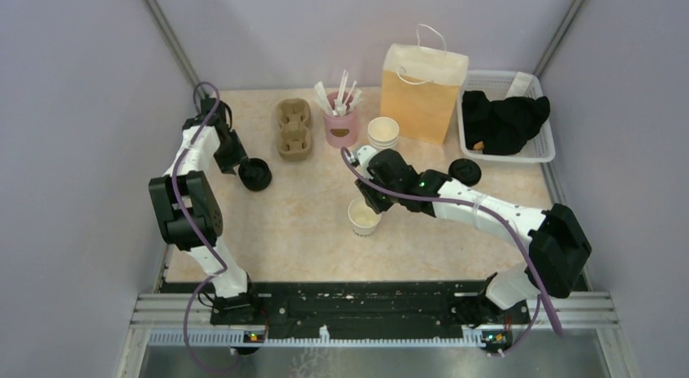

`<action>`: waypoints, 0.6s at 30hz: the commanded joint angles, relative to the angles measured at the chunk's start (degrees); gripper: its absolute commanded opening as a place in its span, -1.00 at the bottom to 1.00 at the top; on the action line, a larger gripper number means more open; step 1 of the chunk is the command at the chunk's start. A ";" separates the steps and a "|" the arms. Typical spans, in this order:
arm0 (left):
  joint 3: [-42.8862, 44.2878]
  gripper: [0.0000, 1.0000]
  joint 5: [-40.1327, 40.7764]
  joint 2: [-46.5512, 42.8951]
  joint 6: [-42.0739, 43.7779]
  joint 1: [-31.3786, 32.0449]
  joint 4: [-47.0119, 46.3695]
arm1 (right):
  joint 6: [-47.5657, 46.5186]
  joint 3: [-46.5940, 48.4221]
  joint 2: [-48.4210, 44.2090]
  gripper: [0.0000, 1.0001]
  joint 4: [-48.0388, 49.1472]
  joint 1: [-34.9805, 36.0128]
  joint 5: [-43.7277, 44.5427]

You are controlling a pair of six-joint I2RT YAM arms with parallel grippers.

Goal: Pack the takeout coffee

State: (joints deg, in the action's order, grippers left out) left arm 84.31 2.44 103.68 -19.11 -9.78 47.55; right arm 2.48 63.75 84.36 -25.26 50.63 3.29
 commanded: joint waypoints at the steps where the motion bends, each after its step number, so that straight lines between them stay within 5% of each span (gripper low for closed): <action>1: 0.29 -0.07 -0.24 1.09 1.10 -0.33 -1.69 | -0.26 1.48 -1.50 -0.33 0.60 0.17 1.70; 7: -0.10 -0.10 -0.01 1.40 1.27 -0.33 -1.68 | 0.07 4.50 -2.89 0.07 -1.97 0.16 5.76; 18: -0.24 -0.29 0.39 2.31 1.43 -0.38 -1.61 | 0.35 5.81 -6.63 0.35 -3.22 0.09 11.55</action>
State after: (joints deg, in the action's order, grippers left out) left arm 84.20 2.44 106.04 -18.15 -9.78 47.18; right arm 2.74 66.94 80.16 -28.60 50.63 12.05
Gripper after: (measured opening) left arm 0.377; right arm 0.669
